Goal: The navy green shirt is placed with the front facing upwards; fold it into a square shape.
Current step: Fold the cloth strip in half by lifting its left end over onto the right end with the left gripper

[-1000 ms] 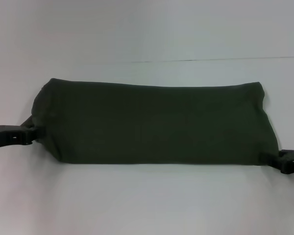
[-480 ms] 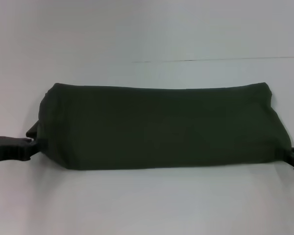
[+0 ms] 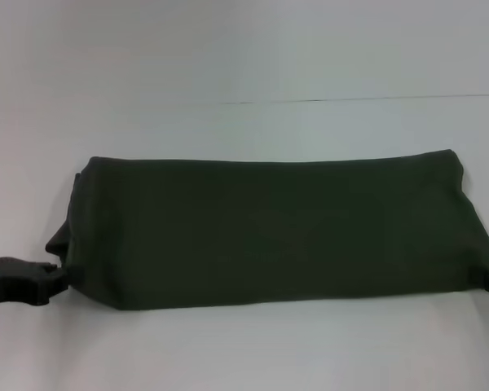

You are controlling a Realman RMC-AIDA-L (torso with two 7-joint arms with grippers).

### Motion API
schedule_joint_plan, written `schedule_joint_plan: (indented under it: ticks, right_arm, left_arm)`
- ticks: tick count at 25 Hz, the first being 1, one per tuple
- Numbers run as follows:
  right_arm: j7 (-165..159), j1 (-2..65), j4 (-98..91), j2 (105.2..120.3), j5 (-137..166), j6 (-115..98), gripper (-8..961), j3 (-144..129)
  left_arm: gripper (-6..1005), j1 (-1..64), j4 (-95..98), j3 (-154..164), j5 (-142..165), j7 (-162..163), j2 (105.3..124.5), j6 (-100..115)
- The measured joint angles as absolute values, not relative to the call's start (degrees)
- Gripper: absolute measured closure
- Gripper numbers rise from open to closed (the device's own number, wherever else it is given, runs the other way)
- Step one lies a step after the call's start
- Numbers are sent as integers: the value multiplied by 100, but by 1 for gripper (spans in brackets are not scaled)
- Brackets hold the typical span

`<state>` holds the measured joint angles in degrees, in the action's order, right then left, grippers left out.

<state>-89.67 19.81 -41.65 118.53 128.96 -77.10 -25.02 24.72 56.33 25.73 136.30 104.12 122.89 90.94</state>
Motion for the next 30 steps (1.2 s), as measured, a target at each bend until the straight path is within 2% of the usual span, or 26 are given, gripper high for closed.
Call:
schedule_joint_plan:
  ticks: [18, 26, 28, 30]
  right_arm:
    - [-8638, 1774, -4172, 11837, 12887, -8032, 920, -2157]
    - [-8265, 1797, -4170, 11740, 12882, -8526, 886, -1784]
    - [-8243, 1803, -4168, 11732, 12884, -8516, 814, -1772]
    - [-8217, 1799, -4168, 11729, 12884, -8455, 743, -1762]
  left_arm:
    - [986, 2209, 5776, 2575, 13668, 10337, 12314, 9441]
    - [978, 2287, 5709, 2587, 13770, 10374, 12297, 9594]
    - [974, 2287, 5699, 2572, 13772, 10410, 12302, 9570]
    - [874, 2287, 5695, 2563, 13768, 10434, 12305, 9553]
